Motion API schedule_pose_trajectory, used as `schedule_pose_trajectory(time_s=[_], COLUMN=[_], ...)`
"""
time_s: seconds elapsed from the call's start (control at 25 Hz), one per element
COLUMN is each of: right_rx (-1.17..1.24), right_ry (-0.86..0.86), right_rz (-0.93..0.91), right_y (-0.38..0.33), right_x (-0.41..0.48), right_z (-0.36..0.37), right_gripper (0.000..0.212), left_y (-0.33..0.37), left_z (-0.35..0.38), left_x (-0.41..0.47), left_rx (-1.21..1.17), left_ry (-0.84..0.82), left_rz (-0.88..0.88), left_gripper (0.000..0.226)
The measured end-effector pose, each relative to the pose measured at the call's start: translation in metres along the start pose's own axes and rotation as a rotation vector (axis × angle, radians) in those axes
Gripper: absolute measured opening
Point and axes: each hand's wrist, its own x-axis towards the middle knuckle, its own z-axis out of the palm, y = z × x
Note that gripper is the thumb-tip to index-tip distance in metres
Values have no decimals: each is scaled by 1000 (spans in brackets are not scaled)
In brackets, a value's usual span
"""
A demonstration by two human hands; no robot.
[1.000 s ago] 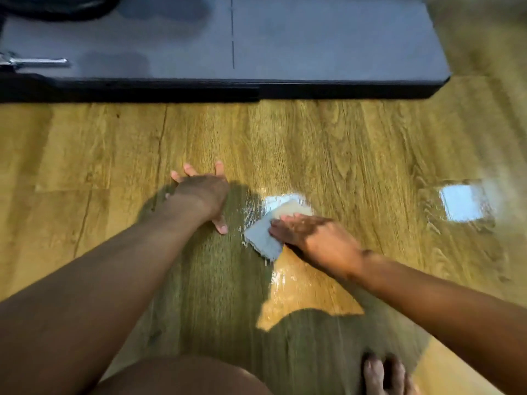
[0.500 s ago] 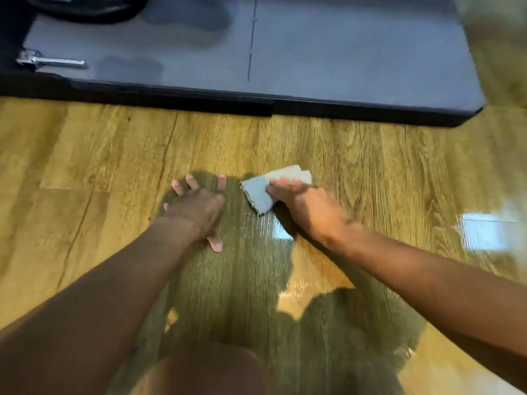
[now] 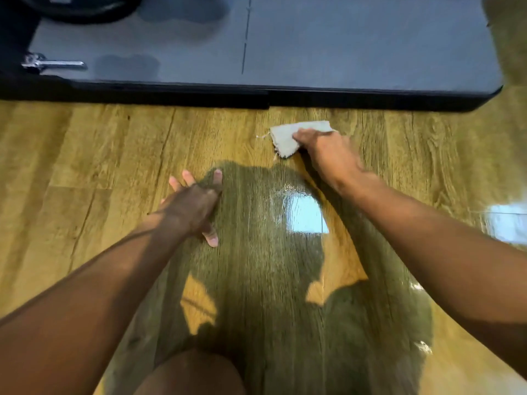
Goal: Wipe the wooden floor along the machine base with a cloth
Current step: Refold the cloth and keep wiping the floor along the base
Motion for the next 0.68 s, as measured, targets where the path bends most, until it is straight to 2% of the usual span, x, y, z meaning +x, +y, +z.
schedule_pose_trajectory(time_s=[0.08,0.12,0.2,0.28,0.36,0.44,0.52,0.6,0.64,0.68], right_rx=[35,65,131,153,135,99,23,109,132,95], right_ry=[33,43,14,-31,-68,-62,-16,6,-15,-79], right_rz=[161,184,130,7,-74,-28,54,125,113,14], right_y=[7,4,-11,-30,-30,-22,-24,-34,-43,-53], right_x=[21,18,-18,-78,-110,-97,-76,-80,-99,-128], right_z=[-6,-6,-1,-1,2,0,1,4,7,12], right_gripper=[29,28,26,15,18,29,24,20,22,27], left_y=[-1,-1,-2,-3,-3,-2,-3,-3,-3,-2], left_z=[1,1,2,2,2,3,5,6,6,7], left_x=[0,0,0,2,2,2,1,0,0,0], left_rx=[11,14,4,-9,-11,-9,3,14,21,30], left_ry=[16,18,19,19,17,24,39,51,55,58], left_rz=[2,5,4,-4,-14,-23,-30,-32,-33,-32], left_gripper=[144,144,143,143,144,146,146,147,147,147])
